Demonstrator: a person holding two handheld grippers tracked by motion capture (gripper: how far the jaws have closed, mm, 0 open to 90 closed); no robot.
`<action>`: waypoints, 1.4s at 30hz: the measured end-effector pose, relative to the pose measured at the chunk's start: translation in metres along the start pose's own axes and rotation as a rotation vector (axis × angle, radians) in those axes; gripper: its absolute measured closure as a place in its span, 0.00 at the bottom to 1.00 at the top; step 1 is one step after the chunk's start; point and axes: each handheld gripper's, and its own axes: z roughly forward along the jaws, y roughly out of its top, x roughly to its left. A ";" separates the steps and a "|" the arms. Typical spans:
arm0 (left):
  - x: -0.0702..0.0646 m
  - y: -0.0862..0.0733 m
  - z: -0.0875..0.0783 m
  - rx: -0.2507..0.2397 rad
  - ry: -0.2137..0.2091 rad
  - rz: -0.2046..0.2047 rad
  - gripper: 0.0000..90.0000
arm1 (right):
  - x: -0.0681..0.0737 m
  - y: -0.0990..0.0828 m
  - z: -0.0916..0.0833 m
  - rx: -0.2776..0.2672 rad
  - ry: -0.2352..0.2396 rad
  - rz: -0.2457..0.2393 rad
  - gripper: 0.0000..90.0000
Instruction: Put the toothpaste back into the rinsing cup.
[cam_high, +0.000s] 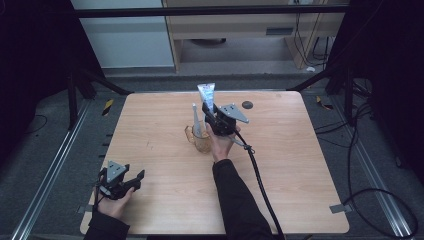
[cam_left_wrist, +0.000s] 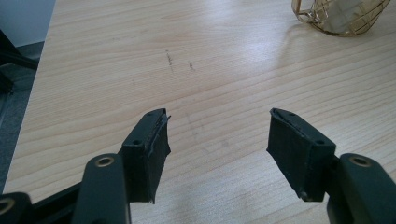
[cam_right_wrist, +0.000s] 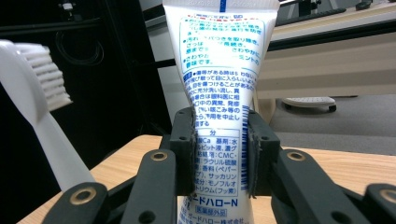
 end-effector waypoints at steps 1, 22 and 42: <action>0.000 0.000 0.000 0.001 0.000 0.001 0.41 | 0.000 -0.001 0.000 0.003 0.001 -0.003 0.77; 0.000 0.000 0.000 0.001 0.000 0.002 0.41 | 0.003 -0.017 0.008 0.093 -0.010 -0.030 0.76; -0.001 0.000 0.000 0.002 0.000 0.004 0.41 | 0.003 -0.026 0.004 0.160 0.019 -0.029 0.73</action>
